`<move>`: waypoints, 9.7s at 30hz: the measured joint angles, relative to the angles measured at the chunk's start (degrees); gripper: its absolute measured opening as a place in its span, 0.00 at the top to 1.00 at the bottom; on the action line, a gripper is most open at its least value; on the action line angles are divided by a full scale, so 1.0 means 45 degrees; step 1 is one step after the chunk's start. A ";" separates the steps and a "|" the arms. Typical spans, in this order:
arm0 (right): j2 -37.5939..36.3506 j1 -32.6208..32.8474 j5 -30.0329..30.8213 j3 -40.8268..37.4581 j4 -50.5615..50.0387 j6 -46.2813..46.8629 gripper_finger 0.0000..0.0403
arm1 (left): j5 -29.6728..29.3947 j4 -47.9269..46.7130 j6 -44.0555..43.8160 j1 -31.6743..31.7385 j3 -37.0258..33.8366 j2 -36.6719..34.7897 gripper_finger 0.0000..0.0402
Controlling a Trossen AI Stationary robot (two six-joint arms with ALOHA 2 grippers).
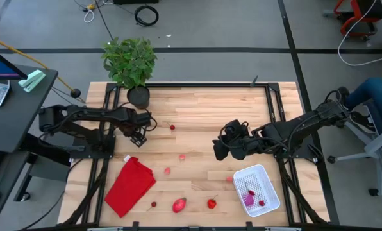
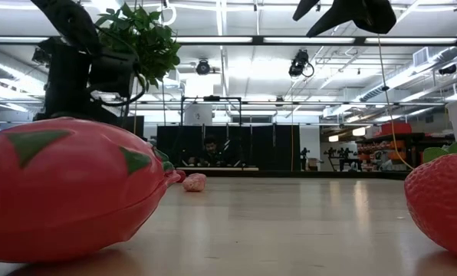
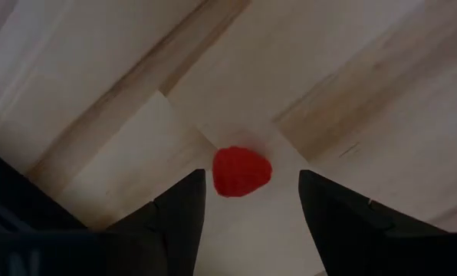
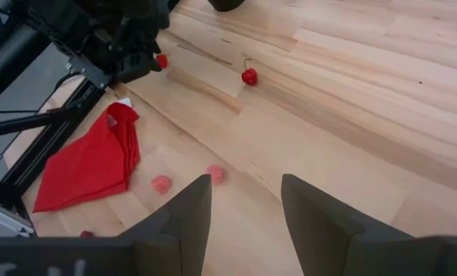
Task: Pick and placing Produce into tupperware
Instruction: Put the red raspberry into the white basket, then put the peach into the white basket
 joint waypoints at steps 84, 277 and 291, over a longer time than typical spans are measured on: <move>0.0000 -0.0005 0.0007 0.0000 0.0015 0.0377 0.58 | -0.0938 0.0965 0.0201 -0.0661 -0.0631 0.0229 0.52; -0.8281 -0.4245 -0.5024 -0.8594 0.0314 -0.3413 0.63 | 0.1119 0.7077 0.0523 -0.7555 1.8287 1.4572 0.88; -0.8281 -0.4245 -0.5029 -0.8592 0.0112 -0.3370 0.63 | 0.0097 0.6747 0.2975 -0.8017 2.1910 1.4036 0.87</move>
